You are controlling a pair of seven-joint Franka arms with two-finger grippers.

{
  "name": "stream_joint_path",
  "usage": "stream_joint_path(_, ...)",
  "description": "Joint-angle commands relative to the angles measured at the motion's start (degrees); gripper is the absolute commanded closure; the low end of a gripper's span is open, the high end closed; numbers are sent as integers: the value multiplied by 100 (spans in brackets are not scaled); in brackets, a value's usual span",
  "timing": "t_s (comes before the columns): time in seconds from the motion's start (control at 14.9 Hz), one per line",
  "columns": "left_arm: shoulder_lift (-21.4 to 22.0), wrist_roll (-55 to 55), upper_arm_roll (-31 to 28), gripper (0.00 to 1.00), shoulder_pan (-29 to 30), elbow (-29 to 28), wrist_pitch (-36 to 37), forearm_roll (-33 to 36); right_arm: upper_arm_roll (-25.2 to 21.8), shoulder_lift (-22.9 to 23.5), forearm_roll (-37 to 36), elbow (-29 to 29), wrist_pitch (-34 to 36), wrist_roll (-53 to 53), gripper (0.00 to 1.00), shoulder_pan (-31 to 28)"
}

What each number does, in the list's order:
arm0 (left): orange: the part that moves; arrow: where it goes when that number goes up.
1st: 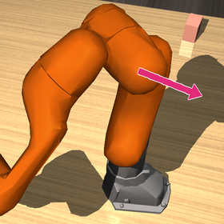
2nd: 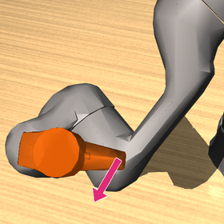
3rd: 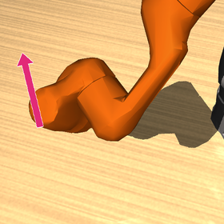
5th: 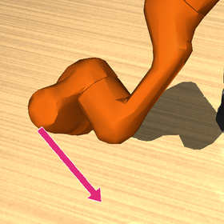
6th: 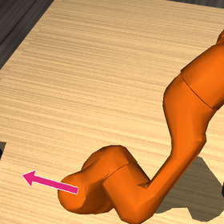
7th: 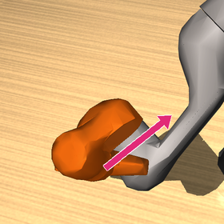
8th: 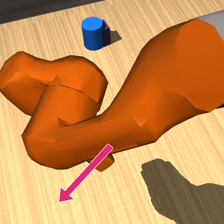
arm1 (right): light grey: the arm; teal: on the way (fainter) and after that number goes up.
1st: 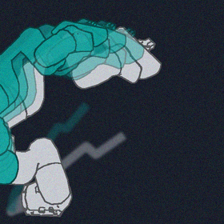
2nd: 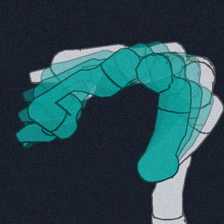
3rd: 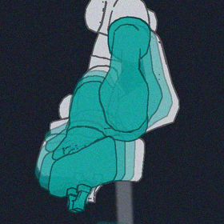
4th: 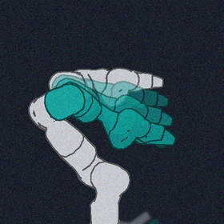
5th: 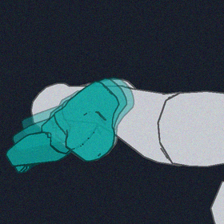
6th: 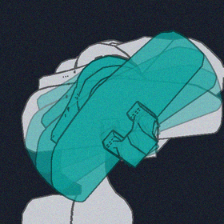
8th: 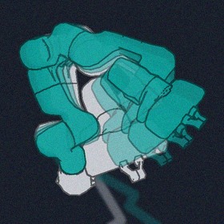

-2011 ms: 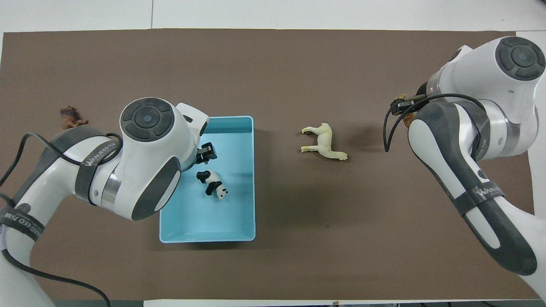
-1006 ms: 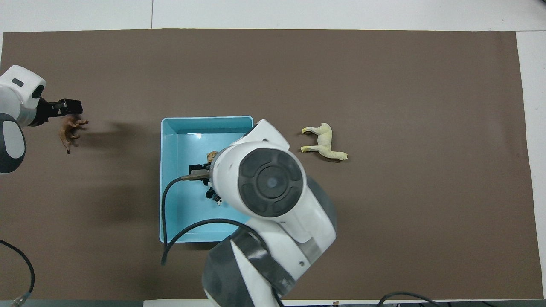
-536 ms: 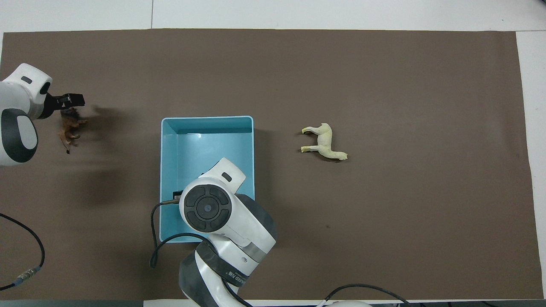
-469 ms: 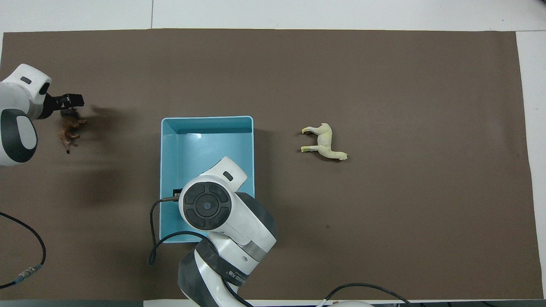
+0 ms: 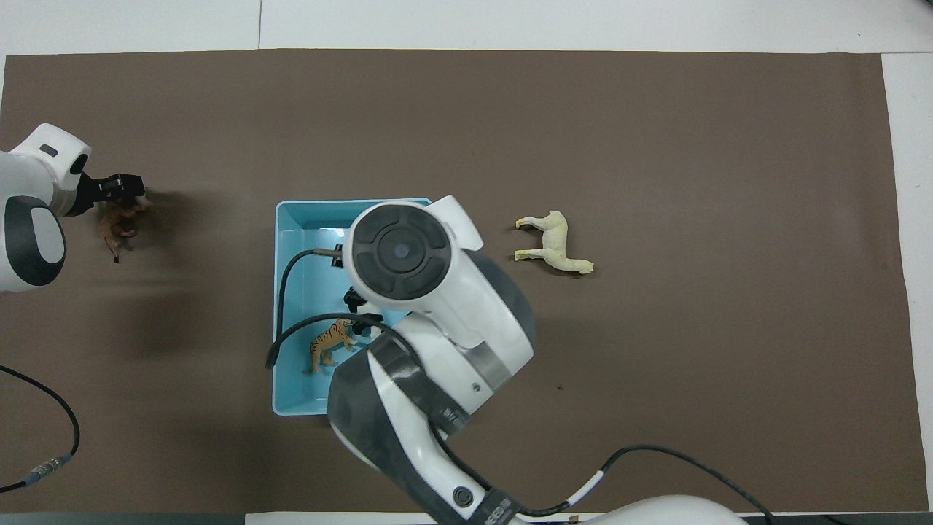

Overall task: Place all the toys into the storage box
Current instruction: 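Release the tiger and withdraw the right gripper while the left gripper grasps the horse, then lower the brown horse into the box and open the left gripper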

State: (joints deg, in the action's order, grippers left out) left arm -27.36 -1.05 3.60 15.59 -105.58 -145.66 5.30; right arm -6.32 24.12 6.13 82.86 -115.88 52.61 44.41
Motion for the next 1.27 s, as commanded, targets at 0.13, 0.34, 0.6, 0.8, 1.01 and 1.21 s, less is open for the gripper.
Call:
stream_joint_path(0.13, 82, 79, 62, 74, 120, -147, 38, 94, 8, -135, -411, 579, -39, -784, 0, -695)
stream_joint_path(0.34, 82, 18, 62, 100, 6, 89, 493, 68, -1, -328, -463, 1265, -285, -1233, 0, -1038)
stream_joint_path(0.6, 439, -605, 71, 100, -328, 627, 1916, 59, -1, -382, -499, 2162, -1268, -1710, 0, -1391)
stream_joint_path(0.8, 1265, -1682, 106, 100, -749, 583, 3312, -133, -1, -390, -639, 2462, -1507, -2016, 0, -1452)
stream_joint_path(1.01, 1672, -3290, 124, 100, -1626, 390, 3940, -485, -1, -408, -639, 2621, -1525, -2473, 0, -1514)
stream_joint_path(1.21, 1865, -4742, 124, 100, -2576, -92, 3617, -828, -1, -425, -648, 2717, -1586, -2763, 0, -1531)
